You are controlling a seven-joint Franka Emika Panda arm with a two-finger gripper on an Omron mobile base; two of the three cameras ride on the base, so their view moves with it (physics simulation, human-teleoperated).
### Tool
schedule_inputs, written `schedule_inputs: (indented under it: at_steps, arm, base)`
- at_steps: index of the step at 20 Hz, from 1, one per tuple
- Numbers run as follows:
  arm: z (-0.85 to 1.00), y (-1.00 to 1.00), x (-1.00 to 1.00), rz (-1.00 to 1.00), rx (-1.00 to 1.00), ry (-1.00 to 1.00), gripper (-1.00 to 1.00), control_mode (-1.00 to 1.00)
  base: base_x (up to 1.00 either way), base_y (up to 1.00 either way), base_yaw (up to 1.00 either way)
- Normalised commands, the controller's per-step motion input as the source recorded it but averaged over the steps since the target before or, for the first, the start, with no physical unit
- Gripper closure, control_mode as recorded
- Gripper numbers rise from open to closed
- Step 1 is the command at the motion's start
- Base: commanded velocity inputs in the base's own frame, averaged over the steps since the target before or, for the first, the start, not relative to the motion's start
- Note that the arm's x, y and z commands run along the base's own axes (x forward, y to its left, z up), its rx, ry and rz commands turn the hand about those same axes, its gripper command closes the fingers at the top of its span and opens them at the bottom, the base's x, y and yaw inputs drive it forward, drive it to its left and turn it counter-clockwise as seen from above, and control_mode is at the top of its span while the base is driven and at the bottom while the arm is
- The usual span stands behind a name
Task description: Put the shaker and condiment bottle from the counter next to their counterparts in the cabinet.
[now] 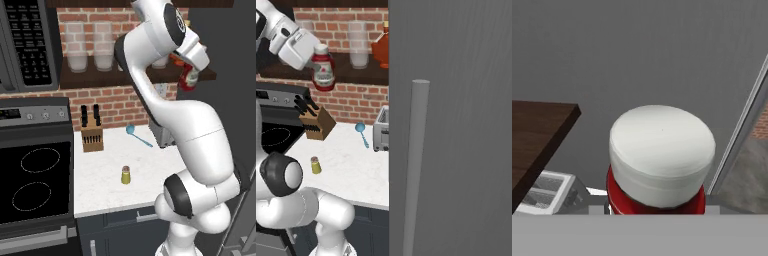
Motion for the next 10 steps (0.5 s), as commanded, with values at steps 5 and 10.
schedule_inputs:
  at_steps: [5,10]
  arm:
    - [-0.02,0.14,-0.03,0.00,-0.07,0.04,1.00,-1.00]
    - [0.02,-0.22,0.01,0.04,0.00,0.00,1.00,-1.00]
  base:
    - [0.00,0.00,0.00]
    - [0.00,0.00,0.00]
